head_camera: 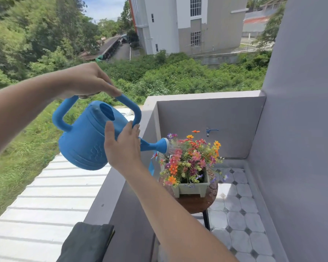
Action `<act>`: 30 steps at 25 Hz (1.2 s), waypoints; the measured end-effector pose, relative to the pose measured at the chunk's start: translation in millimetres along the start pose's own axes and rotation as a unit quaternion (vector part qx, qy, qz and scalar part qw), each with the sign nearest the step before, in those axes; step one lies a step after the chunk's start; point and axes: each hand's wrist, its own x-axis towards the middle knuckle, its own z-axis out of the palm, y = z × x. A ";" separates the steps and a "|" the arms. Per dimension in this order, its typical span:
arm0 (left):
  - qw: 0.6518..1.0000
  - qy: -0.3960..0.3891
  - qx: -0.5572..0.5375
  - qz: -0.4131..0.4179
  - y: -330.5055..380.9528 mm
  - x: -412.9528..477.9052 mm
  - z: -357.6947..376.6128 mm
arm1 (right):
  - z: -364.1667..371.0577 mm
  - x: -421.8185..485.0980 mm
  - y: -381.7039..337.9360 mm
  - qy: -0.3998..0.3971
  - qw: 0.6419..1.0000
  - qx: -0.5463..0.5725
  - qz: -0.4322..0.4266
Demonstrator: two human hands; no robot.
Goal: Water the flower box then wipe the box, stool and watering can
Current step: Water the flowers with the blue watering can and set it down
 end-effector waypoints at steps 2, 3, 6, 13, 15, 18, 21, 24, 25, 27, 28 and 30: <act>1.000 -0.013 0.016 0.004 -0.2 0.9 1.0 | 2.5 -0.9 0.2 -0.021 1.000 0.009 0.012; 1.000 -0.021 0.019 0.005 -0.3 1.8 3.0 | 3.4 -2.0 1.2 -0.027 0.999 0.014 0.018; 0.999 -0.035 0.025 0.004 0.9 5.3 12.3 | 4.1 -7.8 8.2 -0.027 0.999 0.026 0.032; 0.999 -0.038 0.007 0.013 13.7 16.6 22.7 | -11.2 -1.2 21.5 0.024 1.000 0.005 0.018; 1.000 -0.019 -0.002 0.012 14.1 18.6 16.2 | -14.7 6.3 17.1 0.033 0.999 0.000 0.004; 1.000 0.005 -0.014 0.001 6.4 19.9 3.2 | -16.5 20.0 9.8 0.025 0.999 -0.004 -0.021; 1.000 0.006 0.002 -0.018 -3.1 18.1 -4.5 | -9.5 22.9 4.5 -0.004 1.000 0.000 -0.022; 0.999 -0.011 0.019 -0.031 -7.3 12.5 -1.6 | 2.7 15.4 4.3 -0.034 0.999 0.009 0.002; 0.999 -0.018 0.015 -0.038 -8.2 11.3 0.7 | 5.8 12.2 4.5 -0.043 0.999 0.011 0.012; 0.998 -0.040 -0.009 -0.052 -10.8 10.2 6.2 | 9.7 4.8 5.0 -0.049 0.998 0.012 0.032; 0.996 -0.051 -0.032 -0.060 -13.1 9.9 9.2 | 10.7 1.7 5.8 -0.044 0.998 0.006 0.039; 0.992 -0.064 -0.085 -0.071 -20.7 9.3 15.7 | 10.0 -3.0 9.3 -0.035 0.998 -0.018 0.046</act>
